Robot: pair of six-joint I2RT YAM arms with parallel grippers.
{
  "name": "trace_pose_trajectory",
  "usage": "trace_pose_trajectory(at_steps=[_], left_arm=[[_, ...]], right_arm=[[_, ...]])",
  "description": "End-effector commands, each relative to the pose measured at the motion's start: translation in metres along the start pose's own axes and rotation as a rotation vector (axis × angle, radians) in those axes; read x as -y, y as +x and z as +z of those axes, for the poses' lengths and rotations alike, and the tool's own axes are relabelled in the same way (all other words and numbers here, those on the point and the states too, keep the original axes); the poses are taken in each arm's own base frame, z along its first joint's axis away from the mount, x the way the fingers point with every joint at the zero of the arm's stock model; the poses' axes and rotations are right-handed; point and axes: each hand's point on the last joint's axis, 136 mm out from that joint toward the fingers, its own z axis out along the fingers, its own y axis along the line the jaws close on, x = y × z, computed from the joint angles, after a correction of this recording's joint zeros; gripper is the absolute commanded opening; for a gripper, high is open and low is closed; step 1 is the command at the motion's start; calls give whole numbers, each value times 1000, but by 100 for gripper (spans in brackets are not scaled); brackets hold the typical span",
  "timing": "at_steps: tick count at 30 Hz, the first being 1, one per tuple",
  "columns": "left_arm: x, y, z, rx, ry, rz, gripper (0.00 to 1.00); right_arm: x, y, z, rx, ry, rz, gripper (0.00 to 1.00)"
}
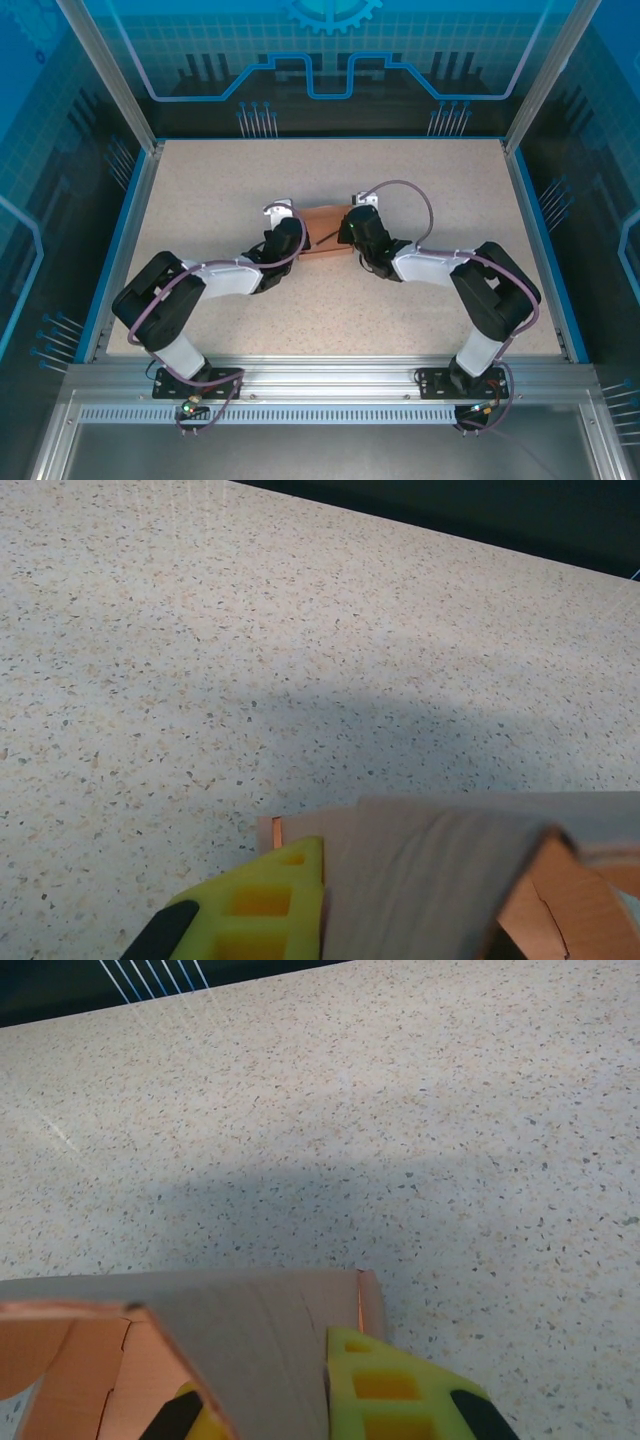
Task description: Fold the paper box
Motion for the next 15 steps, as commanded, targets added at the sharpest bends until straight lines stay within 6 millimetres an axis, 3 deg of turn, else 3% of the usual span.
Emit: trace_pose_trajectory(at_steps=[1,15], left_arm=[[-15,36,-6,-92,-25,64,10],[-21,38,-13,-75,-31,65,13]], right_arm=[[13,30,-7,-47,45,-46,3],[17,40,-16,2,54,-70,3]])
